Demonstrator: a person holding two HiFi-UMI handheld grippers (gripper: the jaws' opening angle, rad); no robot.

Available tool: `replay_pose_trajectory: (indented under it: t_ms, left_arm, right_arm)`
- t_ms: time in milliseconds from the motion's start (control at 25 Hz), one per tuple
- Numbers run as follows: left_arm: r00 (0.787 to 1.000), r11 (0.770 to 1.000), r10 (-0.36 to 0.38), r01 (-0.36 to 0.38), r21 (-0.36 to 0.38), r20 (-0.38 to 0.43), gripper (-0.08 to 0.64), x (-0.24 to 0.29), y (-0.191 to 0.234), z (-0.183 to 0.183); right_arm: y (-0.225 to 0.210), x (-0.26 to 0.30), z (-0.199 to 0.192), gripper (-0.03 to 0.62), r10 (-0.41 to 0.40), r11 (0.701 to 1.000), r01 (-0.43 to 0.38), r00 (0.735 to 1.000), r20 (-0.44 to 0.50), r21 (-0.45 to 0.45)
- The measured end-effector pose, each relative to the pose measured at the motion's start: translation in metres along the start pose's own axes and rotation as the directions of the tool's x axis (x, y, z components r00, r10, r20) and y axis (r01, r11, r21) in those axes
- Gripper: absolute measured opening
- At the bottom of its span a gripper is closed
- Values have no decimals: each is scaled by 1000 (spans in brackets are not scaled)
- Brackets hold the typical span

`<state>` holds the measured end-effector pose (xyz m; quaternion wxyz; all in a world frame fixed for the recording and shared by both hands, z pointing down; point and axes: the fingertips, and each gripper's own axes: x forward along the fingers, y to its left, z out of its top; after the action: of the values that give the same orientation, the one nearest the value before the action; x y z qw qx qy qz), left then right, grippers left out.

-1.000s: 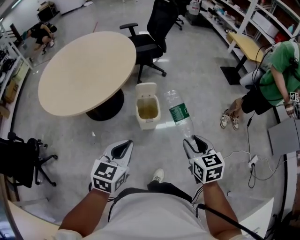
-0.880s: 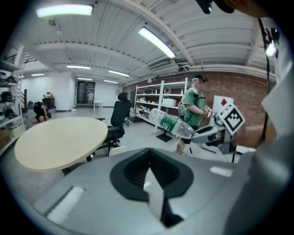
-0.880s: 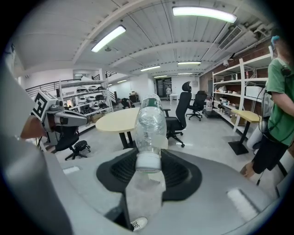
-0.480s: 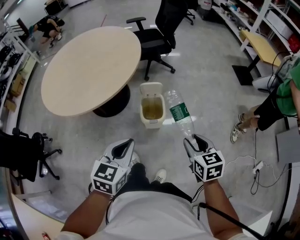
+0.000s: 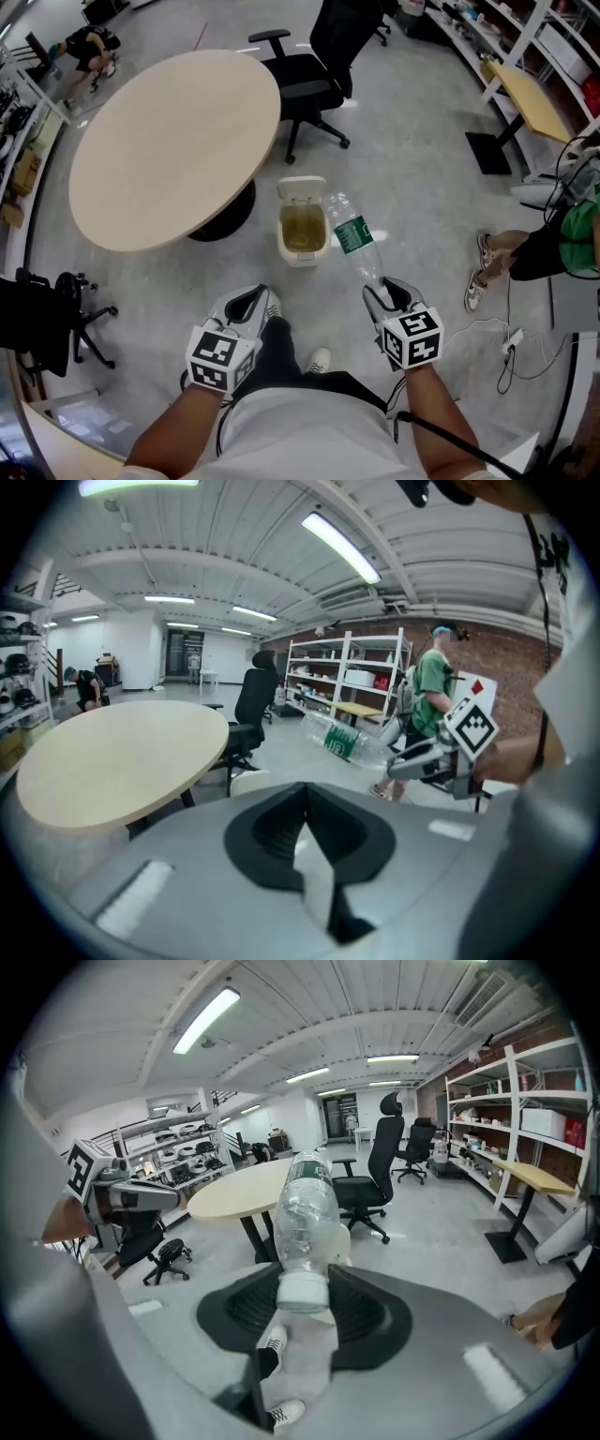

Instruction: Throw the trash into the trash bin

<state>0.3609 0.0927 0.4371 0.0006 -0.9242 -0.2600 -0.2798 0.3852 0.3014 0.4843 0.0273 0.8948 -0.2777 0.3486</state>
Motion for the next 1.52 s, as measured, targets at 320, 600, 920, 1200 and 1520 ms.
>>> replay_pose_trajectory:
  t_ms: [320, 600, 920, 1200, 1520]
  left_arm:
    - [998, 999, -38, 37, -25, -44, 8, 42, 38, -3]
    - [991, 996, -80, 75, -49, -104, 7, 68, 66, -8]
    - [971, 985, -172, 171, -21, -164, 7, 105, 92, -20]
    - [946, 972, -229, 235, -3, -228, 6, 135, 112, -41]
    - [934, 977, -210, 207, -41, -288, 8, 168, 117, -76]
  right_arm:
    - [-6, 58, 7, 158, 5, 1000, -4, 996, -92, 16]
    - [-3, 99, 2, 158, 3, 1000, 1, 980, -197, 21]
    - [-8, 150, -10, 158, -24, 998, 38, 954, -298, 41]
    - [-21, 202, -43, 158, -58, 998, 61, 896, -439, -6]
    - [-35, 267, -103, 158, -13, 1000, 12, 802, -598, -4]
